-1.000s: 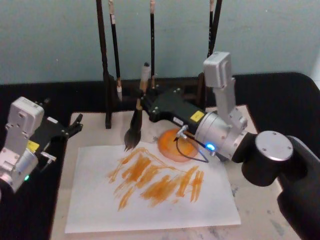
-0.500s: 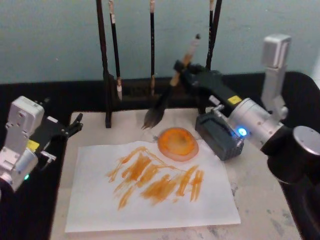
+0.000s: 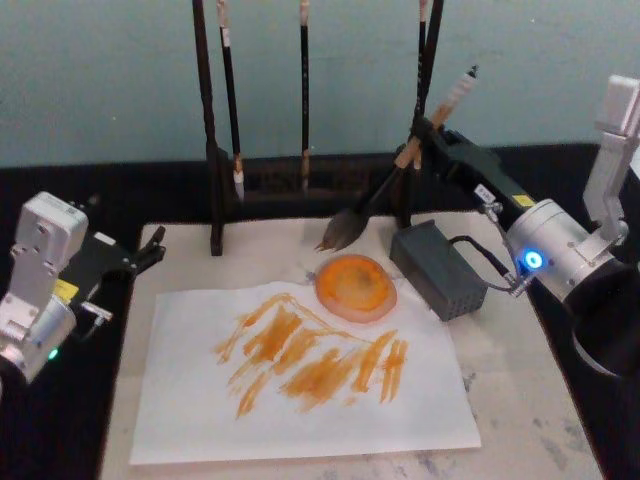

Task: Pick up the brush from the inkstone, write on the paper, then place the brush back to its original position.

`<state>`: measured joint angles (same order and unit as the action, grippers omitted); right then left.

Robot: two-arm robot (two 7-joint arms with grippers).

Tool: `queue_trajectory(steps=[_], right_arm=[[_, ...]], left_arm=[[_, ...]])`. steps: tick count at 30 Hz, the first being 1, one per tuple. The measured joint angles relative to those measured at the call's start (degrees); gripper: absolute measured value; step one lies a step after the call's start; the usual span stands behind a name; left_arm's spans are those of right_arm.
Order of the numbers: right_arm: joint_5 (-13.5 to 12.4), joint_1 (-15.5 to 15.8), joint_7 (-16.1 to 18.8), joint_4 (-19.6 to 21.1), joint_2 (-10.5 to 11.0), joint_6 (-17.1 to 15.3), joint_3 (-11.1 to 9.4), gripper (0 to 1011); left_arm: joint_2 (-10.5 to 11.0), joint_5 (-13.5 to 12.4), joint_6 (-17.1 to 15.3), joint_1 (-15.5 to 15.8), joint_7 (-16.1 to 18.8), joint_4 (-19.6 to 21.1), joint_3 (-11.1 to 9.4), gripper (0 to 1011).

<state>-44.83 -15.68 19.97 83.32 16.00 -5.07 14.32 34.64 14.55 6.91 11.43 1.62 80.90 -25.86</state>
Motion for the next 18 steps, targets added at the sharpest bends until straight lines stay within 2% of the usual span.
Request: queue_trajectory(steps=[9,18], right_arm=[[-7.91,0.4,-0.77,-2.98,0.1,-4.61,-2.67,155],[-13.19,-0.32,-1.06,-6.78,0.01,-7.21,-3.77,155]], left_arm=[[0.0,0.0,0.0,0.0,0.0,0.0,0.0,1001],[0.0,0.0,0.0,0.0,0.0,0.0,0.0,1001]])
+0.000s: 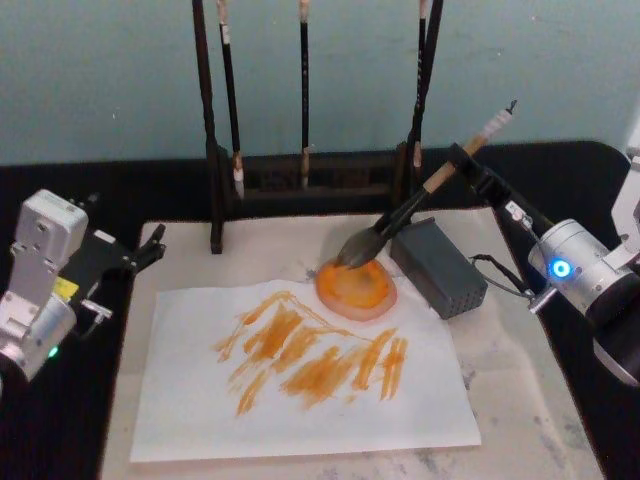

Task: Pick up the brush from the inkstone, write on the paper, then place the brush back to its original position.

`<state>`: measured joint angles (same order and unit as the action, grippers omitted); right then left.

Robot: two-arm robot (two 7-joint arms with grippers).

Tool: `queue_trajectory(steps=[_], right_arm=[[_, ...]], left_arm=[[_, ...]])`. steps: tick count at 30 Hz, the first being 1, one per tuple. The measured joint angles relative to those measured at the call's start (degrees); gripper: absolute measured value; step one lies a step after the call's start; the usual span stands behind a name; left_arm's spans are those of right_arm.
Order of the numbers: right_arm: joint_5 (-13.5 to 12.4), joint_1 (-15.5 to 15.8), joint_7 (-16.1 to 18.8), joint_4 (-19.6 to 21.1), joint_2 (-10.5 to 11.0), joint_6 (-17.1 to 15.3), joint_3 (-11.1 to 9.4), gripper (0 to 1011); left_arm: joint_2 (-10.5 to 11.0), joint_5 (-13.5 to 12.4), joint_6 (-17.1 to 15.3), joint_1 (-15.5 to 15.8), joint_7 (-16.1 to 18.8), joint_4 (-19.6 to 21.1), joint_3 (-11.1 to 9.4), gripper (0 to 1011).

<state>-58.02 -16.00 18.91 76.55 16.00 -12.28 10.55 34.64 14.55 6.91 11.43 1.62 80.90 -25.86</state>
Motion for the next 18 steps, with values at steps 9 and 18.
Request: queue_trajectory(steps=[9,18], right_arm=[[-2.98,-1.51,-0.77,-3.7,-0.28,-1.11,-0.19,155],[-4.22,-2.76,-1.27,-6.29,-0.03,-1.35,0.91,155]], left_arm=[[0.0,0.0,0.0,0.0,0.0,0.0,0.0,1001],[0.0,0.0,0.0,0.0,0.0,0.0,0.0,1001]])
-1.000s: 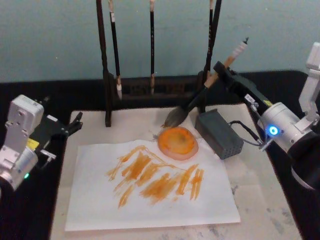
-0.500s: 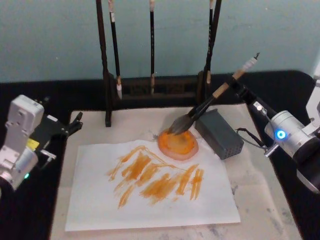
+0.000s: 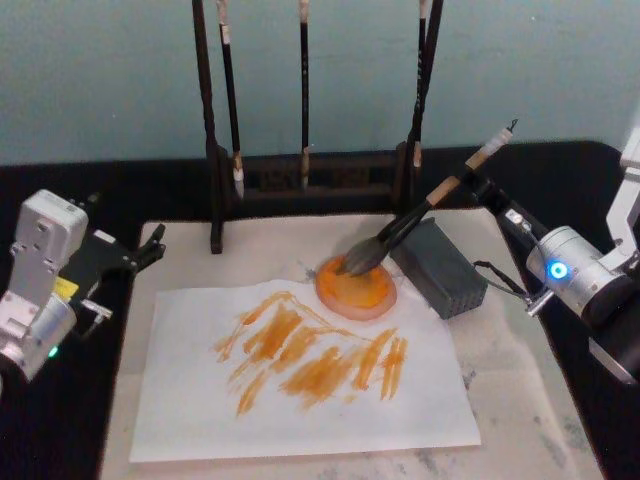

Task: Pick up the brush from the inkstone, write on the paper, then place the brush back to its original position.

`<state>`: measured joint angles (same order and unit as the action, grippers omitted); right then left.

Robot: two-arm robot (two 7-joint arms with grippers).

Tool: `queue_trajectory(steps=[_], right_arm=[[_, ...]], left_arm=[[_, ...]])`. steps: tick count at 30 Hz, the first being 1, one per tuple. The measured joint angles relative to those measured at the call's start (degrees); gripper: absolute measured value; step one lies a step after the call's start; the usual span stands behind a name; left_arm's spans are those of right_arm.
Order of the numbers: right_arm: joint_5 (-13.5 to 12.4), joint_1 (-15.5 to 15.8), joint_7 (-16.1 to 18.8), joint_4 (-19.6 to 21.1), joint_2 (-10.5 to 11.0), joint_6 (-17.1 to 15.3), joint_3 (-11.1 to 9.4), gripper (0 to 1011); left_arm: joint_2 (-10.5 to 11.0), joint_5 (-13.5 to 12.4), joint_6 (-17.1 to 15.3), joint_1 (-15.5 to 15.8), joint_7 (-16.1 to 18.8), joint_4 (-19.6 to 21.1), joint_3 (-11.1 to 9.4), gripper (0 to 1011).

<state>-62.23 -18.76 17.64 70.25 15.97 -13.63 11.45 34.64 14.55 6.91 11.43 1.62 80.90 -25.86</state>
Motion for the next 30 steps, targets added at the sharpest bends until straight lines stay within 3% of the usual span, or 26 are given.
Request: queue_trajectory(steps=[22,30], right_arm=[[-3.11,-0.49,-1.35,-0.87,0.99,0.44,2.22,155],[-5.43,-0.95,-2.28,-2.1,0.94,-0.31,2.71,155]], left_arm=[[0.0,0.0,0.0,0.0,0.0,0.0,0.0,1001],[0.0,0.0,0.0,0.0,0.0,0.0,0.0,1001]])
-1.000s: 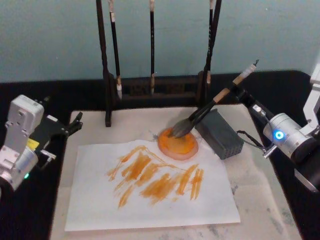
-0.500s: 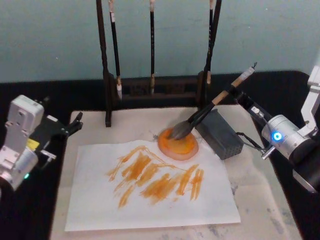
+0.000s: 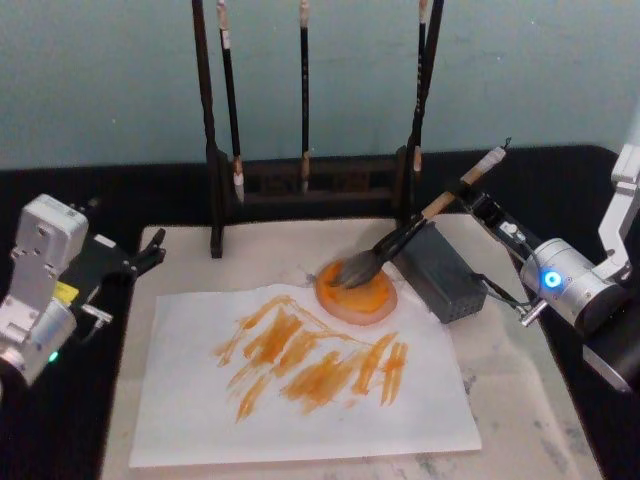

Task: Pick up the brush from the inkstone, write on the paper, then place the brush back to its original position.

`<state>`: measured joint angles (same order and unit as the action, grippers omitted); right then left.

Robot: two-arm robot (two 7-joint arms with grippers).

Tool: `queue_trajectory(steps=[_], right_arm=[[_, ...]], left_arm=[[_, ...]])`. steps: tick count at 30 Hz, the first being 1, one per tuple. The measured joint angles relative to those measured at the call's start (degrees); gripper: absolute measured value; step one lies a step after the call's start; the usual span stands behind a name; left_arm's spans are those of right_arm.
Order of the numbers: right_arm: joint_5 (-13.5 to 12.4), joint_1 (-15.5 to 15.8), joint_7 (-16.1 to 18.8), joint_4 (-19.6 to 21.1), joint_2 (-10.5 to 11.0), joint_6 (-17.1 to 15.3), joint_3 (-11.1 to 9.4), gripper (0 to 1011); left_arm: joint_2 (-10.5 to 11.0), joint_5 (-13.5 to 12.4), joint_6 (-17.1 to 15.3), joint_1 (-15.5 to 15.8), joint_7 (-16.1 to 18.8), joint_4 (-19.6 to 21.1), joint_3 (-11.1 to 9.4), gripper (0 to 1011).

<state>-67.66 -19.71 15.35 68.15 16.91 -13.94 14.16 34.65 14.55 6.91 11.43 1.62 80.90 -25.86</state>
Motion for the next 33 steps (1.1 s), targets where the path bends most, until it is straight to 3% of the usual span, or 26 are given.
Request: queue_trajectory(steps=[11,33], right_arm=[[-3.76,-0.26,-1.37,-1.0,-0.06,-1.75,0.21,155],[-6.43,-0.65,-3.06,-1.81,1.05,-0.27,2.17,155]], left_arm=[[0.0,0.0,0.0,0.0,0.0,0.0,0.0,1001],[0.0,0.0,0.0,0.0,0.0,0.0,0.0,1001]])
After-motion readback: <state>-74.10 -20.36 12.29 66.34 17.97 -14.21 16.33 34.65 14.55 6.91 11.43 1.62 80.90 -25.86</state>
